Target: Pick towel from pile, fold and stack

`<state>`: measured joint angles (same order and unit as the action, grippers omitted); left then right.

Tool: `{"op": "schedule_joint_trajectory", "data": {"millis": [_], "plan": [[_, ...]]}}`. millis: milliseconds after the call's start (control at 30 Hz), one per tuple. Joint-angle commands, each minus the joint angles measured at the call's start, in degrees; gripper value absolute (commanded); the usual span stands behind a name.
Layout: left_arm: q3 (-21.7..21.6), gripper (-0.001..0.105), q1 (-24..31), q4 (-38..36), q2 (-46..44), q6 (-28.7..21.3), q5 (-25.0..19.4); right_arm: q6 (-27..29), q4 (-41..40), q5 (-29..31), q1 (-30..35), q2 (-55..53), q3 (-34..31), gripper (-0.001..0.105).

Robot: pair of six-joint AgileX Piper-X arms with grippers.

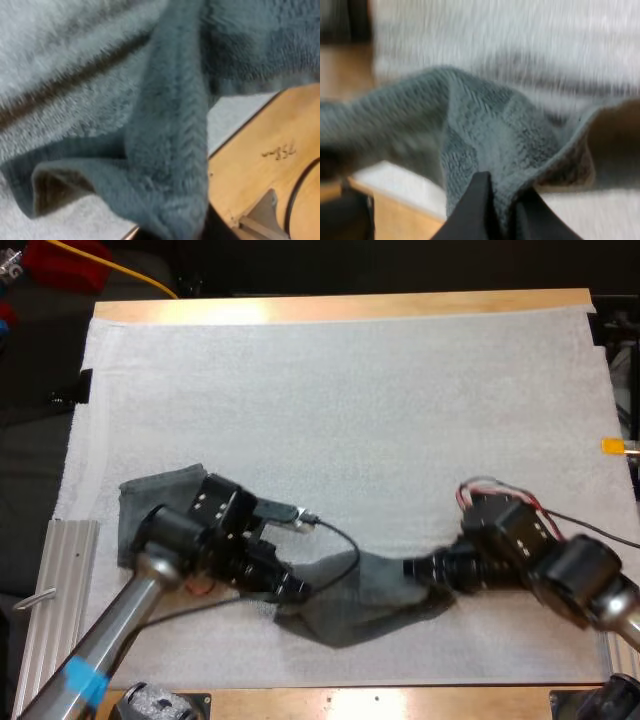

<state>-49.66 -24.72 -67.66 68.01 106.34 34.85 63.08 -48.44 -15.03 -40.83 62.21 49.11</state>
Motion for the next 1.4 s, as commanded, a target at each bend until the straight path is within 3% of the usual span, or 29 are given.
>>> {"op": "schedule_joint_trajectory", "data": {"millis": [0, 200, 400, 667, 967, 1100, 1233, 1267, 1367], "plan": [[-0.11, 0.0, 0.08, 1.8, 1.15, 0.08, -0.25, -0.2, 2.74, -2.0, 1.59, 1.33, 0.27, 0.001], [-0.11, 0.0, 1.5, 8.44, 10.38, 0.08, 1.46, -0.2, 9.19, -11.74, 9.73, 11.27, 0.27, 0.001], [-0.22, 0.0, 7.81, 14.07, 17.43, 0.68, 8.79, -4.44, 16.94, -18.68, 16.15, 18.46, 0.27, 0.001], [-0.22, 0.0, 16.93, 25.61, 23.76, 9.79, 20.05, -13.93, 28.08, -24.59, 19.77, 25.64, 0.27, 0.001], [-0.22, 0.003, 23.15, 43.27, 25.53, 24.67, 23.94, -27.55, 43.86, -22.94, 21.9, 28.76, 0.27, 0.002], [-0.22, 0.026, 24.84, 51.26, 25.53, 33.82, 26.79, -30.82, 48.92, -20.95, 22.59, 28.66, 0.27, 0.02], [-0.22, 0.077, 25.99, 59.56, 25.53, 42.79, 30.56, -32.14, 53.89, -20.29, 23.27, 28.66, 0.27, 0.058], [-0.22, 0.075, 26.26, 61.6, 25.53, 44.91, 31.12, -32.44, 55.78, -20.3, 23.36, 28.66, 0.27, 0.068], [-0.22, 0.066, 26.47, 67.64, 25.53, 50.02, 33.01, -32.44, 61.04, -21.18, 23.42, 28.66, 0.27, 0.076]]}}
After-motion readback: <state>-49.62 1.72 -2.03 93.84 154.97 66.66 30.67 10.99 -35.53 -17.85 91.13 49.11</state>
